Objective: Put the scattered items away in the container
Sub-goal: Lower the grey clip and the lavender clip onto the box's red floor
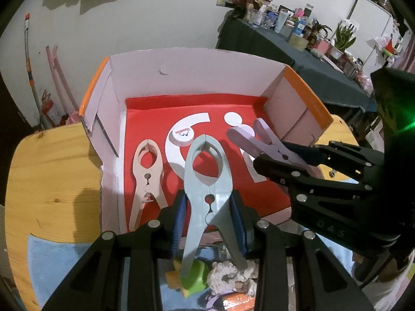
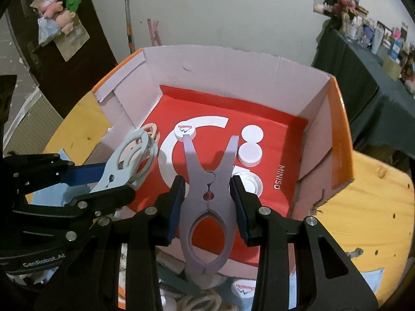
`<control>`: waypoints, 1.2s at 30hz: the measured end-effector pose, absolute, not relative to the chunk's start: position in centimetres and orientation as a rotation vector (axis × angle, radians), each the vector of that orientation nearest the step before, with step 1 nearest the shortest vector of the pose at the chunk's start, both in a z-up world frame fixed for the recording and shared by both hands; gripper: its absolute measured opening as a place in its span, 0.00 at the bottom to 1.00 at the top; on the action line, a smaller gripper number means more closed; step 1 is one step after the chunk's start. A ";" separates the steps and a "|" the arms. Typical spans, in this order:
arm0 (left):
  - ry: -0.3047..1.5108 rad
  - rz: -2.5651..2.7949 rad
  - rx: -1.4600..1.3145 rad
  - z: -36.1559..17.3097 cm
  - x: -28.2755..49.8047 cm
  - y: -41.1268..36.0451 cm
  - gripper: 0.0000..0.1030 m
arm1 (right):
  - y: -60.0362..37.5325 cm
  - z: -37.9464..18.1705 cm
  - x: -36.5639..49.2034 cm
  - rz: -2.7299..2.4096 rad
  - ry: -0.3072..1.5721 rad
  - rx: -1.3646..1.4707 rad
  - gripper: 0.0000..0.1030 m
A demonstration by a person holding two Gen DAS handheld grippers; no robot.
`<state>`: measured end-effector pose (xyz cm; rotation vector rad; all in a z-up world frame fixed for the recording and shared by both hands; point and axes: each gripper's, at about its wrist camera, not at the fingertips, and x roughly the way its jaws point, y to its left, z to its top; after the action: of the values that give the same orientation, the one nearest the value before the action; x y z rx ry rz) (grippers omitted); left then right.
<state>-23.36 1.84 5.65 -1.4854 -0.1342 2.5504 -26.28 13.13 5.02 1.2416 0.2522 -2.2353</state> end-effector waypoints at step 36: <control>-0.171 2.537 -1.539 4.2 -25.2 1.7 0.35 | 13.5 1.7 -28.3 -2.170 0.196 1.363 0.33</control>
<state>-25.22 1.74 4.21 -1.5392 -0.1712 2.5366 -28.29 13.53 1.72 1.3627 0.1956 -2.1703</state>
